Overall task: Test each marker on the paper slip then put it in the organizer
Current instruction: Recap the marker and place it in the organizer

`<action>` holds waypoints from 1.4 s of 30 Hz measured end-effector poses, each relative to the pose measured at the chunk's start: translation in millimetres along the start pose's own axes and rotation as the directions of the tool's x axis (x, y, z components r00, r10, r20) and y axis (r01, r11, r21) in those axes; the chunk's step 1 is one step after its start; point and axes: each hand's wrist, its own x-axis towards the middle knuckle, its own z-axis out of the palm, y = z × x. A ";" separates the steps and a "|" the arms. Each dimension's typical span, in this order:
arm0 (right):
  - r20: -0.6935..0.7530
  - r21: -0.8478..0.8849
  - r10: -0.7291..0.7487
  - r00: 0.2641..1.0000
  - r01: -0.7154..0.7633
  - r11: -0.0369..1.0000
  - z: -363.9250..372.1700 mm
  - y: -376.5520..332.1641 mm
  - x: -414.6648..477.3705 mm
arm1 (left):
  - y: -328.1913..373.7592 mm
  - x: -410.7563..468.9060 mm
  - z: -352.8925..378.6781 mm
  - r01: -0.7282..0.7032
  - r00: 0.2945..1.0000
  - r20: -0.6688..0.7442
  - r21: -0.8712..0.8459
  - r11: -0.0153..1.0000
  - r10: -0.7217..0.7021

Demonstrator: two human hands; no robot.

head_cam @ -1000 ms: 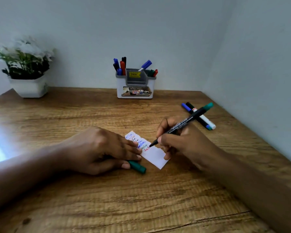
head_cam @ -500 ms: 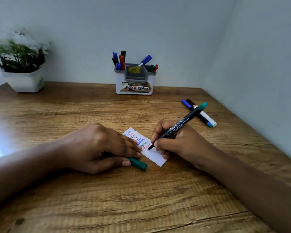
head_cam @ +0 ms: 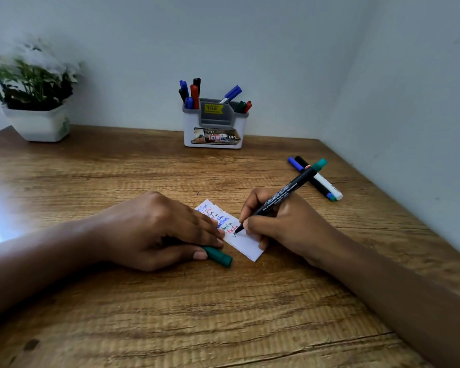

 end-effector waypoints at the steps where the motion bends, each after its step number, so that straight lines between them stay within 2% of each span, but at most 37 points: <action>1: -0.002 0.003 -0.001 1.000 0.001 1.000 0.2 -0.1 0.1 | 0.0 0.1 0.0 -0.005 1.000 0.001 -0.001 1.000 0.005; 7: 0.008 0.007 0.001 1.000 -0.001 1.000 -0.7 0.2 0.3 | 1.5 -0.2 -1.1 -0.015 1.000 0.002 0.000 1.000 0.015; 12: -0.021 0.108 0.034 0.999 -0.031 0.994 -2.4 2.8 0.7 | 1.7 0.4 -1.4 -0.013 1.000 0.000 0.012 1.000 0.013; 19: -0.027 0.028 0.026 0.999 -0.025 0.999 0.6 1.0 0.2 | 3.2 0.9 -1.4 -0.017 1.000 -0.007 0.013 1.000 0.017; 42: -0.087 0.044 0.053 0.995 -0.049 0.998 2.1 2.3 2.4 | 3.2 0.6 -2.0 -0.025 1.000 -0.011 0.019 1.000 0.025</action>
